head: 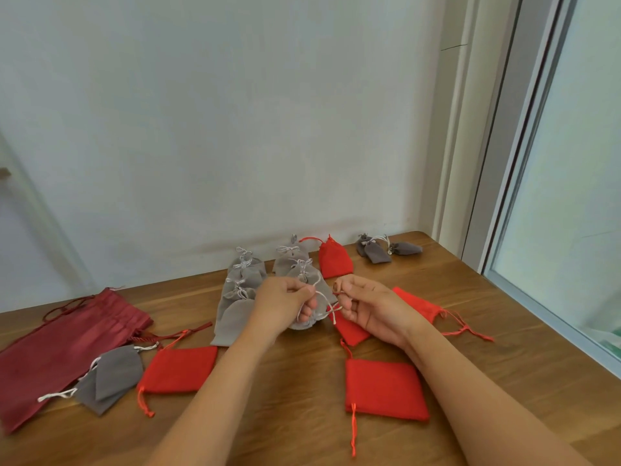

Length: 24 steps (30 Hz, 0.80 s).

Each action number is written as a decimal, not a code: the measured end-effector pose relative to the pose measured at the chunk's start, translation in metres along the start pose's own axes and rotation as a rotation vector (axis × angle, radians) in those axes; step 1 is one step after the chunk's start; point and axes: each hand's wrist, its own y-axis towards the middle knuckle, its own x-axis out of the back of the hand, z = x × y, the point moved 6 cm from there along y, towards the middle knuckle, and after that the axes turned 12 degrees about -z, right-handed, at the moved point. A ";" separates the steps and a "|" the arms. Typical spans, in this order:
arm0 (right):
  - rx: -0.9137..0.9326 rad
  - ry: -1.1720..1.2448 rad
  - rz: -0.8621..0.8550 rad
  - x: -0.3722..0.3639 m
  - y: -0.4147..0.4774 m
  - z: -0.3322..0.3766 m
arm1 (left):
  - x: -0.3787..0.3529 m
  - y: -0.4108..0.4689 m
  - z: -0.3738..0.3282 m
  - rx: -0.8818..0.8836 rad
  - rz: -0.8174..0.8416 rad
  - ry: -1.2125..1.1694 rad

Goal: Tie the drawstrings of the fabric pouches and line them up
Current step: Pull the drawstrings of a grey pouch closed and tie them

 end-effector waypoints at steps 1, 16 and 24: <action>-0.017 0.026 0.031 -0.001 0.000 -0.001 | -0.003 0.000 0.002 -0.004 0.019 0.072; 0.002 -0.016 0.101 0.000 0.004 -0.004 | -0.027 -0.010 0.019 -0.092 0.350 0.192; -0.001 0.038 0.122 0.003 0.000 0.000 | -0.030 -0.008 0.029 0.011 0.246 0.130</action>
